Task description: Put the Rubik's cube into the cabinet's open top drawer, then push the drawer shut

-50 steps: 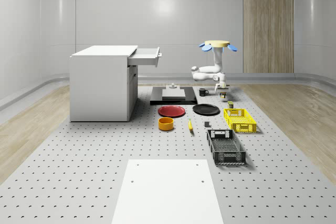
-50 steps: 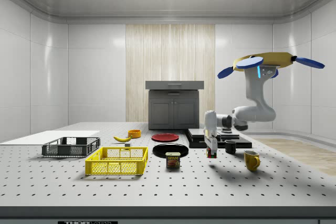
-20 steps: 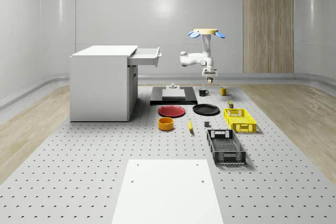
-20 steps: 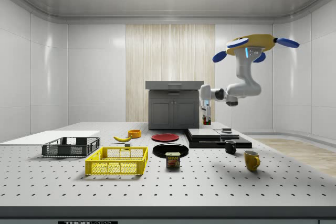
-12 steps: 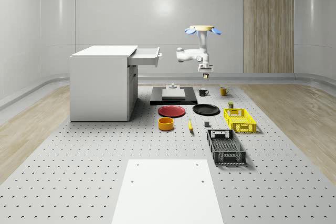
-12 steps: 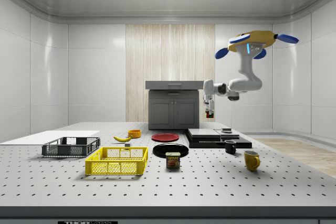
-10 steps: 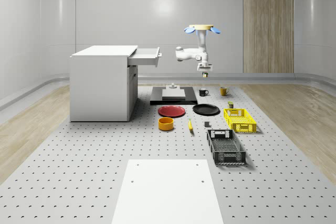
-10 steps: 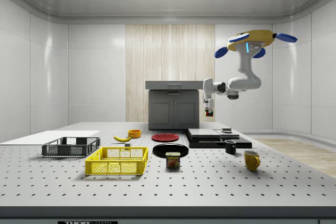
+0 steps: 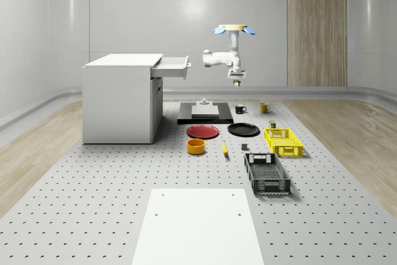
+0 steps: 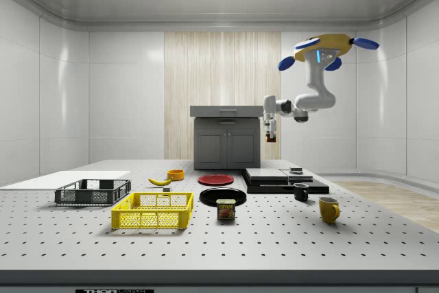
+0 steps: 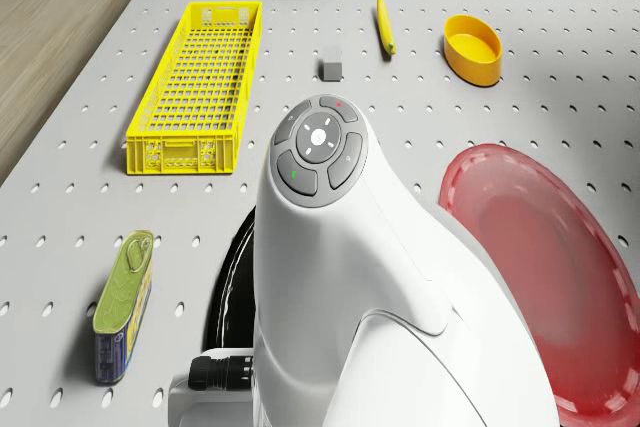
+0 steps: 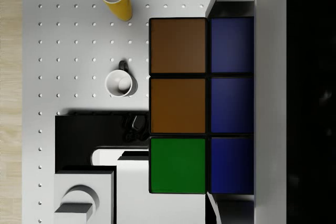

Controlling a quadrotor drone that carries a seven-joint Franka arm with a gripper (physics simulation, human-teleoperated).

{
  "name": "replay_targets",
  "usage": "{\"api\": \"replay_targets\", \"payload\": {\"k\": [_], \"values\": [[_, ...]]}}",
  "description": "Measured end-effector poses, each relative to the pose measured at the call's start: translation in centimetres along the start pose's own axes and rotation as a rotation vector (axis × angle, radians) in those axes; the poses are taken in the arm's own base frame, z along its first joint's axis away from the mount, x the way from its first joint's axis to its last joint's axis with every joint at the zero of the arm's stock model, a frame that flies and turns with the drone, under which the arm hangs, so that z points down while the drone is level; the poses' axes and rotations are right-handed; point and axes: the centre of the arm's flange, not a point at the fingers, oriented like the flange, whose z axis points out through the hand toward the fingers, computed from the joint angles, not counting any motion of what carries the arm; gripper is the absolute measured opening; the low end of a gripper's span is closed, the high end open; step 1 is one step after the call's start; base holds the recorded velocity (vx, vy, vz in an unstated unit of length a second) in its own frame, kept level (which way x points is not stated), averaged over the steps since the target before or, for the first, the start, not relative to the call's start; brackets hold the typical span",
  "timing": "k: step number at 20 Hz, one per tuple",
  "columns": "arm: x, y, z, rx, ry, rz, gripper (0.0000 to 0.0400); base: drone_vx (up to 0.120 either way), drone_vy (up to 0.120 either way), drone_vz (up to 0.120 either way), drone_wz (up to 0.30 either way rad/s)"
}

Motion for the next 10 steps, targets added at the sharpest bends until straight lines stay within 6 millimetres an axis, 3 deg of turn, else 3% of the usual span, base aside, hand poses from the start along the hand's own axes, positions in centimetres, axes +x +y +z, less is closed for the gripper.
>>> {"api": "replay_targets", "payload": {"k": [10], "values": [[0.00,0.00,0.00,0.000,0.000,0.000,0.0325,0.000,-0.120,0.120,0.000]]}}
